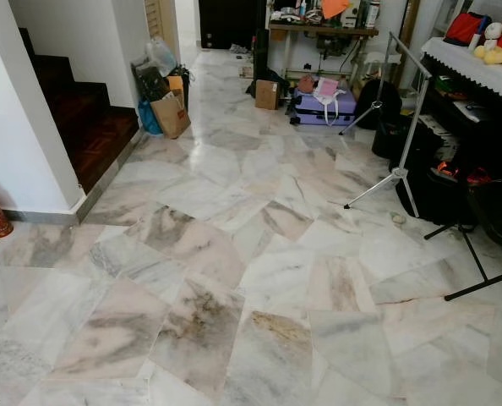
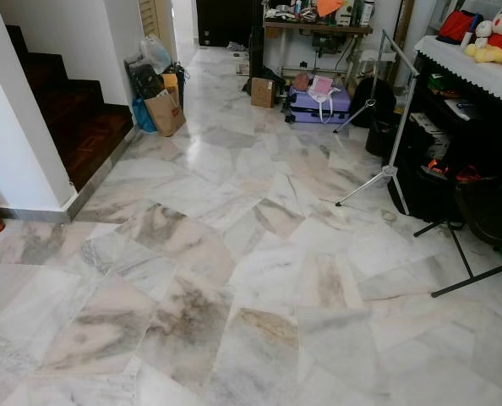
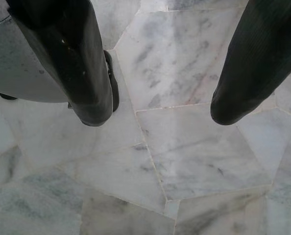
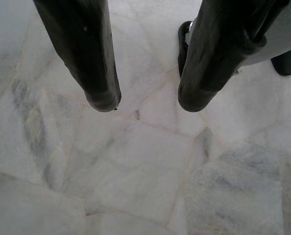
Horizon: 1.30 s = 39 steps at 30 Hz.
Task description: Move the pillow to the sofa from floor
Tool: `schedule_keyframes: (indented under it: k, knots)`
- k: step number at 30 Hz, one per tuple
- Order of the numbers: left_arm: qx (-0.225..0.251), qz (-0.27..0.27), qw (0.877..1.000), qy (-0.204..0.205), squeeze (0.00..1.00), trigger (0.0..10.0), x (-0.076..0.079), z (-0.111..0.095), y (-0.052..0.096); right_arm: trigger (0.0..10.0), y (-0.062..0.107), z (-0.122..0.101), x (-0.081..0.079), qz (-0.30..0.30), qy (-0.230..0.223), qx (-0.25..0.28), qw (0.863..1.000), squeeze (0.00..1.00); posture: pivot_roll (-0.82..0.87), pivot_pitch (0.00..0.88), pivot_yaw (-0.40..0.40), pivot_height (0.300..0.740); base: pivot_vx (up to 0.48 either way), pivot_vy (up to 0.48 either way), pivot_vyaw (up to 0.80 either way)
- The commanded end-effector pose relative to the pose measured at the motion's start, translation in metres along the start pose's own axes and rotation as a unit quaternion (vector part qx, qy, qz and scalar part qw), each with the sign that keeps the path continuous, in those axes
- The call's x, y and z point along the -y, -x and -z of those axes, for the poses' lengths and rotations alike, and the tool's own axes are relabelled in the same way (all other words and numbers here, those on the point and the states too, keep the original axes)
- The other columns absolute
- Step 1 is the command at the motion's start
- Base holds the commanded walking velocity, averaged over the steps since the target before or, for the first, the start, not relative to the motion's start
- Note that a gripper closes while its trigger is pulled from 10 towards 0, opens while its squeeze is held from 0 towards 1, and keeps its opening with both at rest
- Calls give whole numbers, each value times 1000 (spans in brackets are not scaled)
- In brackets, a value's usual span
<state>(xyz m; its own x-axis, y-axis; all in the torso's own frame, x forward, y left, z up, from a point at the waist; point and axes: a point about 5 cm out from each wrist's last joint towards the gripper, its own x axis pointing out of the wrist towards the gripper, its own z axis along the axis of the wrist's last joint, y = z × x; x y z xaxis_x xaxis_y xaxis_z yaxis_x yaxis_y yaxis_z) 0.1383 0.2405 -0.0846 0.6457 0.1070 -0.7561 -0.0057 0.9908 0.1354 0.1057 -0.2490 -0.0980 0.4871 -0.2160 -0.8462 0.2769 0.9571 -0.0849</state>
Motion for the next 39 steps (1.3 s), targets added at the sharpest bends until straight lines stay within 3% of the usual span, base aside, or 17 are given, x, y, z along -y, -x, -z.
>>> schedule_keyframes:
  k: [1, 10, 11, 13, 26, 33, 39]
  knots:
    - [-72, 31, 996, 51, 0, 10000, 1, -7, -9, 10000, -7, -17, -52, -84, -36, -16, 996, 0, 21, 0, -16, 740, 0, 0, 0]
    - [-73, 32, 996, 51, 0, 10000, 0, -6, -8, 10000, -7, -15, -51, -81, -37, -19, 996, 0, 21, 0, -16, 740, 0, 0, 0]
    - [-44, 7, 998, 46, 0, 10000, -10, -23, -13, 10000, -8, -19, -57, -83, -61, -12, 995, 0, 40, 0, 14, 740, 0, 0, 0]
    - [-31, -5, 998, 45, 0, 10000, -14, -31, -14, 10000, -8, -22, -59, -84, -71, -8, 994, 0, 40, 0, 13, 740, 0, 0, 0]
    - [-40, -4, 998, 49, 0, 10000, -15, -30, -14, 10000, -9, -28, -56, -81, -78, -2, 994, 0, 34, 0, 4, 740, 0, 0, 0]
    - [-48, 9, 997, 58, 0, 10000, -4, -23, -14, 10000, -10, -34, -51, -87, -61, 7, 994, 0, 17, 0, -32, 740, 0, 0, 0]
    - [-55, 19, 997, 60, 0, 10000, 5, -17, -13, 10000, -12, -42, -38, -64, -81, 18, 995, 0, 28, 4, -39, 740, 0, 0, 0]
